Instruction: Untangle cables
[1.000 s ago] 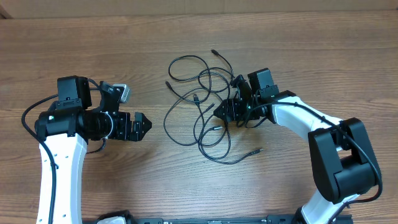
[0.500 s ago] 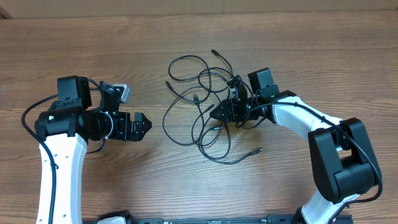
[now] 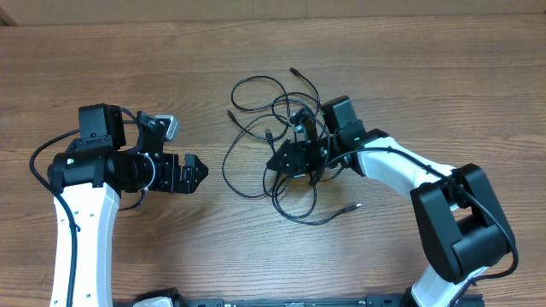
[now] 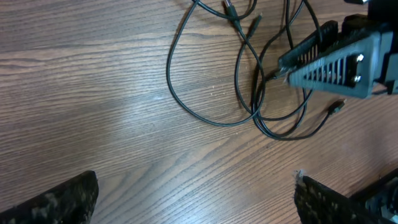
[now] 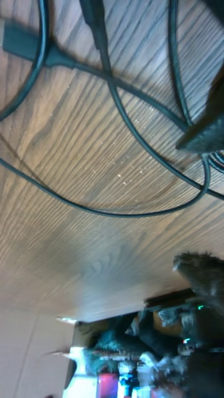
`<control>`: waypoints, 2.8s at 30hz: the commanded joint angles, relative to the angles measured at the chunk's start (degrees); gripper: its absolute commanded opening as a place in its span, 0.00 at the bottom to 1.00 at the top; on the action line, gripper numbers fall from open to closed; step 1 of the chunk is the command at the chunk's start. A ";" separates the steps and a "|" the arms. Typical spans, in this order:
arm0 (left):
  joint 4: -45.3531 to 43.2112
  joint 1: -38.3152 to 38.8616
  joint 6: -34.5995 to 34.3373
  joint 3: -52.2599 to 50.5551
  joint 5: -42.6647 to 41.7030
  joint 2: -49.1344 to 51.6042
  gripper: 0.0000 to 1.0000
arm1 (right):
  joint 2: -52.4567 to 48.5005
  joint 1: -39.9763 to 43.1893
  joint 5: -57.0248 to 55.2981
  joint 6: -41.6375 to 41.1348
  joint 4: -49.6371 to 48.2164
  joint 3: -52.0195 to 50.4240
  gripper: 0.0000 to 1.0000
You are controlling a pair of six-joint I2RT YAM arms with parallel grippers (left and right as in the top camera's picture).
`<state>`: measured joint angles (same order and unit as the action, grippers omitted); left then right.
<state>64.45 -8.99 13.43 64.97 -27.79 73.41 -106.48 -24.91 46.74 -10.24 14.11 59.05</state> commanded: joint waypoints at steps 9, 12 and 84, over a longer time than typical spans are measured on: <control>-0.24 0.02 -0.79 -0.33 0.17 0.11 1.00 | 4.28 0.76 -13.31 -1.64 17.18 11.37 0.04; -0.24 0.02 -0.81 -0.33 0.17 0.11 1.00 | 8.13 0.63 -19.21 -0.09 25.79 18.40 0.04; -0.24 0.02 -0.81 -0.33 0.17 0.11 1.00 | -1.36 87.65 -44.87 -21.07 65.77 49.72 0.04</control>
<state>64.40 -8.99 13.43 64.95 -27.59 73.41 -108.31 60.82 -6.59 -30.48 80.97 110.67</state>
